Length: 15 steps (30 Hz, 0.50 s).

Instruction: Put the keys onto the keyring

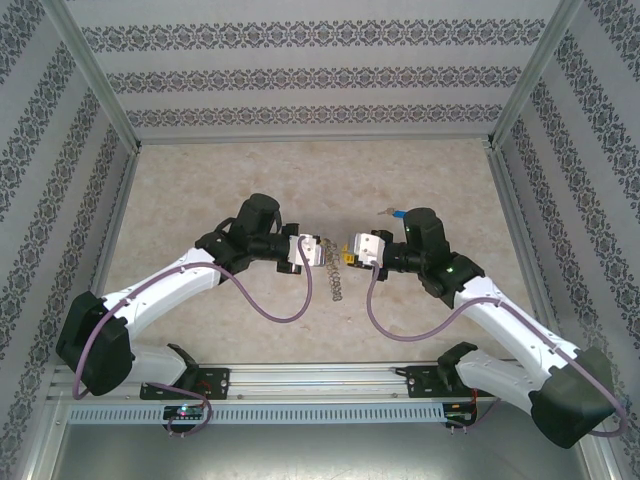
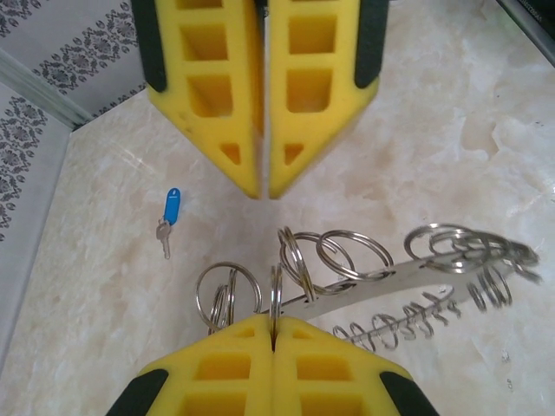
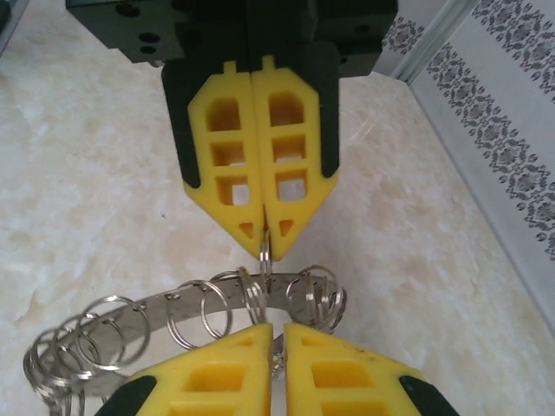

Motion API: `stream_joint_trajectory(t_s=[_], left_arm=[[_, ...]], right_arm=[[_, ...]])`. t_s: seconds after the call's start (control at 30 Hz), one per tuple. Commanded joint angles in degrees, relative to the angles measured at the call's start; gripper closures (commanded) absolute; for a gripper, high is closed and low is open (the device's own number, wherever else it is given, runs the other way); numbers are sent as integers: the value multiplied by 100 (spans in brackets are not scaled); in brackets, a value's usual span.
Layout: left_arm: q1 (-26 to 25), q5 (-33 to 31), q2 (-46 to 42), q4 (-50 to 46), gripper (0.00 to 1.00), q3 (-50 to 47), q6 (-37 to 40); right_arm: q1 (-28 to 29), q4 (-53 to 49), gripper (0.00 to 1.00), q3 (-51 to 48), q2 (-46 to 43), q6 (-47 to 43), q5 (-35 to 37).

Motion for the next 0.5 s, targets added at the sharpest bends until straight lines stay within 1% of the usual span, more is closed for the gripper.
stream_joint_trajectory(t_s=[0.0,0.2,0.23,0.3,0.33,0.37,0.4,0.43,0.47], left_arm=[[-102,71,-75,270,100,-36,54],[-127,-41,-144,624,100,-125,-187],[-128,-90,-153,691,100,-130,-247],[-128,-285,-158,767,100,-143,-388],[-128,-403,-177,773,100,-143,-456],[-116,-522,-189,732,100,-145,-487],[-124,-595,-206,696,100,-143,-530],[-119,-657,-228,622,100,-127,-571],[-119,-682,-270,562,100,-130,-594]], right_arm=[[50,35,87,95,-123,-235,139],[14,63,87,139,-50,-255,155],[-1,242,87,111,-17,-87,351],[-166,795,86,-22,105,608,995],[-283,1067,81,-57,200,1056,1689],[-367,1310,77,-19,322,1732,2751],[-496,1442,70,75,438,2430,3751],[-730,1421,64,225,591,3285,4687],[-1005,1071,60,448,746,4378,5392]])
